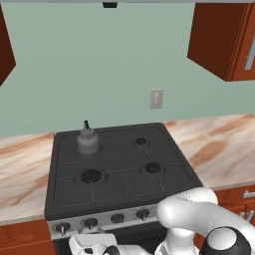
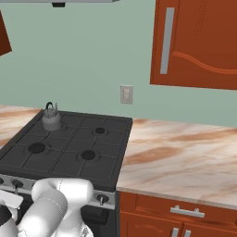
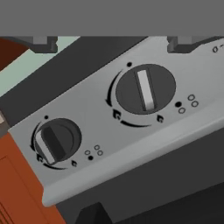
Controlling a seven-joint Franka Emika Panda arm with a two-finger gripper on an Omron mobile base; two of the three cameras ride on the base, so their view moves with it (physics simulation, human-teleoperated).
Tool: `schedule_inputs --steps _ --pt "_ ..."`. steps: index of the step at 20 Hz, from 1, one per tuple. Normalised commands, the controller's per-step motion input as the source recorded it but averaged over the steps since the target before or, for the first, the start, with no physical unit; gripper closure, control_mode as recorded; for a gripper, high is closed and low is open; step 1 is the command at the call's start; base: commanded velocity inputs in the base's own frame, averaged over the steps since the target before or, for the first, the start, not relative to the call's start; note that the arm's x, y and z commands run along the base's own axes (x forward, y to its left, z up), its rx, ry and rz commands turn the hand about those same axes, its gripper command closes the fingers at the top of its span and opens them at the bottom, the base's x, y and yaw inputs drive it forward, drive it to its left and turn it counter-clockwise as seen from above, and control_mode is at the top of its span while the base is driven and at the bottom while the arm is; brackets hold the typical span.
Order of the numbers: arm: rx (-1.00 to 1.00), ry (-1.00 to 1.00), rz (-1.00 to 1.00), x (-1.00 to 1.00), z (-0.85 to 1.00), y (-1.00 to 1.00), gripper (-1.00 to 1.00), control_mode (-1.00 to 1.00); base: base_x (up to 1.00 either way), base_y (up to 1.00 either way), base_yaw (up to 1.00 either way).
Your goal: Lower the heat of the kettle.
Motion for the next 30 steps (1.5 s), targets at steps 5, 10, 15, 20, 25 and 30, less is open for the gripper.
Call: schedule_inputs --steps 5,10,15,20,25,30 --pt "0.02 0.0 0.0 0.04 0.0 -0.08 -1.0 -1.0 0.0 0.0 0.0" --pt "0.0 0.01 -0.01 0.18 -0.01 0.0 -1.0 -1.0 0.0 0.0 0.0" --pt "0.0 0.0 0.0 0.11 -0.13 0.0 -1.0 -1.0 0.0 0.0 0.0" --pt "0.0 0.0 0.0 0.04 -0.2 0.0 -1.0 -1.0 0.0 0.0 0.0" --pt "0.0 0.0 0.0 0.11 -0.09 0.0 -1.0 -1.0 0.0 0.0 0.0" --pt "0.0 0.0 0.0 0.11 -0.1 0.0 -1.0 -1.0 0.0 0.0 0.0"
